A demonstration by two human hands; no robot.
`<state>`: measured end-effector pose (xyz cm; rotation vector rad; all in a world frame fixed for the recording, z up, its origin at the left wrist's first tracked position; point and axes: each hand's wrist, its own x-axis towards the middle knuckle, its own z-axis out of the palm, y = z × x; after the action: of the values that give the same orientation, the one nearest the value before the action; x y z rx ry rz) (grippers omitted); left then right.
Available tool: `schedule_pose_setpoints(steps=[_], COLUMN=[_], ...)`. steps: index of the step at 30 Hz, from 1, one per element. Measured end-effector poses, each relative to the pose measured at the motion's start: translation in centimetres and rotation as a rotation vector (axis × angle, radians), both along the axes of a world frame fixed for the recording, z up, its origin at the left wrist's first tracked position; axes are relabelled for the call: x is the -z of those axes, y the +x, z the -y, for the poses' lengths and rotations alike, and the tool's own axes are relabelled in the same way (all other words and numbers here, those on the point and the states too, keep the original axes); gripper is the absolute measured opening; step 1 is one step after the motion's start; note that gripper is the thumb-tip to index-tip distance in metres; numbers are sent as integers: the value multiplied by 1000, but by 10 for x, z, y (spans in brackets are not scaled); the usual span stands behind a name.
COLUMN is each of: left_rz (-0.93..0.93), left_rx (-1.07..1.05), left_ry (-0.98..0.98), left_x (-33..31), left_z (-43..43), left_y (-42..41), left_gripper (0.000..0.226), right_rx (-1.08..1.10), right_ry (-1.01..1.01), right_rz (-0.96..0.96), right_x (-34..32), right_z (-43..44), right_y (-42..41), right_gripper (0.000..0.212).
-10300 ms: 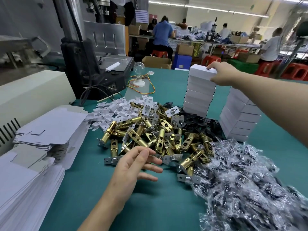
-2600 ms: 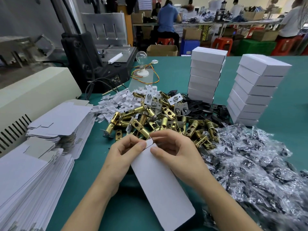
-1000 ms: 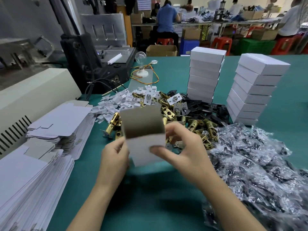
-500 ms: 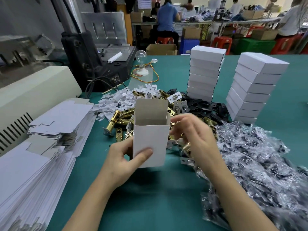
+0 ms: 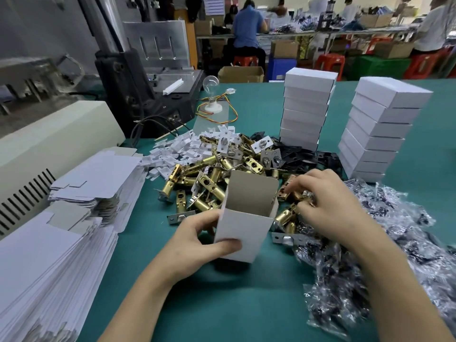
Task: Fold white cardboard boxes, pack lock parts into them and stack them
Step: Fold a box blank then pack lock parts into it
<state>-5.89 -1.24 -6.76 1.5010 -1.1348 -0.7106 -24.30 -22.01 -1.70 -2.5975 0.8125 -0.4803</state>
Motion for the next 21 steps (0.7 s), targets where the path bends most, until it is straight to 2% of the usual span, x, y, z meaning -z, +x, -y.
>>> schedule_pose_setpoints(steps=[6,10,16,19,21], left_rz=[7,-20,-88,-139,-158], left_rx=[82,76,86,126,135], left_ry=[21,5,36,42,50], left_x=[1,-3,-3,-4,-5], left_z=[1,1,1,0,-1], left_y=[2,-2,-9,-11,-13], left_gripper=[48,48,38,43,45], right_rx=[34,55,-49,-117,-164], right_ry=[-17,5,-14,0,54], right_rz=[-139,-323,-355,-373,-318], right_x=[-12,-14,-11,-19,-27], right_z=[23,35,41,45,46], right_y=[-16,-20,-7,-5,-6], right_gripper=[23,37,30,19,17])
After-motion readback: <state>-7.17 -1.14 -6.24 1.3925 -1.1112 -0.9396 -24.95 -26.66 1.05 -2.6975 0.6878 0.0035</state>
